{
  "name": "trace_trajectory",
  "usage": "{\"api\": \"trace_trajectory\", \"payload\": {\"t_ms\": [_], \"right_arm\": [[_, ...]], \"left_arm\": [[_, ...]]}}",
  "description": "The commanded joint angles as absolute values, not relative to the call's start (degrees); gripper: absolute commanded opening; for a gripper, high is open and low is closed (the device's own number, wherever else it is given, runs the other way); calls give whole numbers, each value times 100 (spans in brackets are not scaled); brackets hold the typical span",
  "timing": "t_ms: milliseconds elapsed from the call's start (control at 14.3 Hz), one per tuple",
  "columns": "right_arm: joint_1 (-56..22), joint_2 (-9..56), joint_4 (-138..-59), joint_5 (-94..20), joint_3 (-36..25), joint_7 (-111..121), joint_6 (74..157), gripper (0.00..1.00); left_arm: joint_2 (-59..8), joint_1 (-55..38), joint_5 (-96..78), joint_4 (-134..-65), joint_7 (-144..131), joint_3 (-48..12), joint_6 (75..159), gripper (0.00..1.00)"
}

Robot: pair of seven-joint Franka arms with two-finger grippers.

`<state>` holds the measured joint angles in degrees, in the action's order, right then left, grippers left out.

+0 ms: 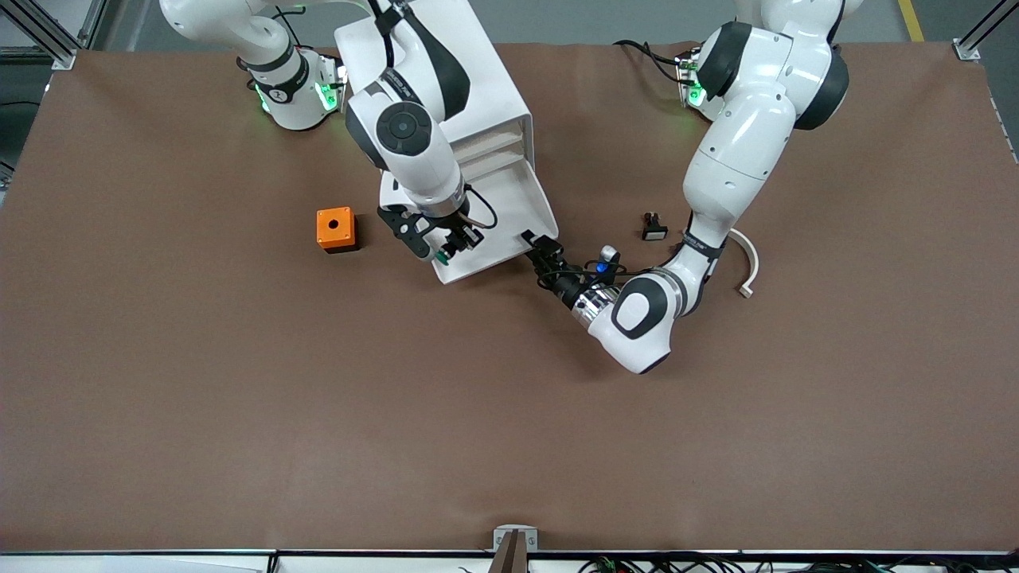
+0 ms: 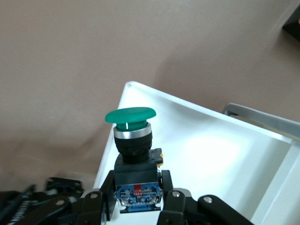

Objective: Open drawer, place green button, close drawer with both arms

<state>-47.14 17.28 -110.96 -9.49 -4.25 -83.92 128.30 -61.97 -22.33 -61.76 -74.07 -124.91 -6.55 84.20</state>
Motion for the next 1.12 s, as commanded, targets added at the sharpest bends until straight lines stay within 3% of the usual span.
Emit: {"api": "trace_trajectory", "payload": {"t_ms": [0, 631, 1052], "right_arm": [[-5062, 1836, -11355, -958, -483, -8490, 13139, 3], [-5537, 2224, -11347, -958, -483, -8991, 13404, 3], [-5643, 2101, -11312, -958, -483, -9255, 13044, 3]], "left_arm": [[-6179, -2136, -6302, -7286, -12489, -685, 8420, 100], [-6030, -1696, -6145, -6602, -9865, -642, 8367, 100], [-5117, -1828, -4854, -6548, -7352, -642, 8428, 100]]}}
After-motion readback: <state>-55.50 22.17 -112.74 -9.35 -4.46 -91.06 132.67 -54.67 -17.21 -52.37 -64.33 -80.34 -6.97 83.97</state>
